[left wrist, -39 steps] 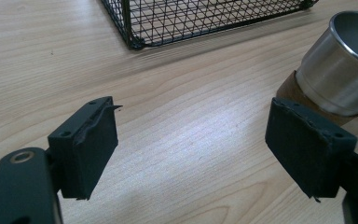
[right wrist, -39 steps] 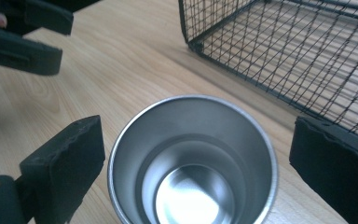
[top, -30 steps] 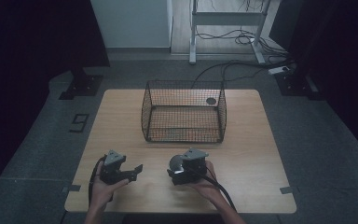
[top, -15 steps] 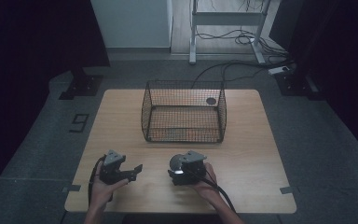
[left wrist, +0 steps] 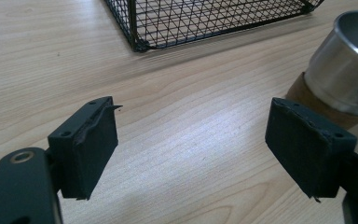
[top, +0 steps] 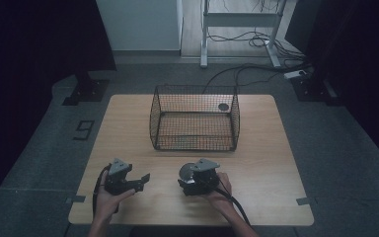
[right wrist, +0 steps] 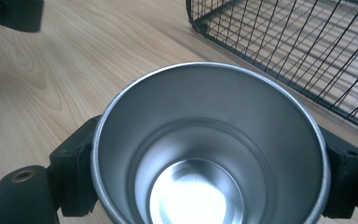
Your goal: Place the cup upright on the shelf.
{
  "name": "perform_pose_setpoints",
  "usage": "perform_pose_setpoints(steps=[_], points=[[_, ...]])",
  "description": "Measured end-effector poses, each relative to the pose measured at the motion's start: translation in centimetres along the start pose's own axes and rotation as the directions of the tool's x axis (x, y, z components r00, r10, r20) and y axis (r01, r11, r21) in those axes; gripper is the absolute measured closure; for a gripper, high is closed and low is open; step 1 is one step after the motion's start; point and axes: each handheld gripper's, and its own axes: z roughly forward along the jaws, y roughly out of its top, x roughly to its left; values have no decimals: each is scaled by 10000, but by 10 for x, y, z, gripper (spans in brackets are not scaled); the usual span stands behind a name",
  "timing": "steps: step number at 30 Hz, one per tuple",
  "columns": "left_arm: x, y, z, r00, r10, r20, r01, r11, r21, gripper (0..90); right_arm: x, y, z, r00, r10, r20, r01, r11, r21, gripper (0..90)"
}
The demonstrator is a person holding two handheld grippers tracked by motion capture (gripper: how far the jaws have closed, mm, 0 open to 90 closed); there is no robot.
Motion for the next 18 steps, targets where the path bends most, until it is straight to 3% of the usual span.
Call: perform_pose_setpoints(steps=[18], points=[[-2, 1, 0, 10000, 8, 29, -8, 10000, -34, 170, 2, 15, -14, 9994, -228, -250, 221, 9993, -296, 142]])
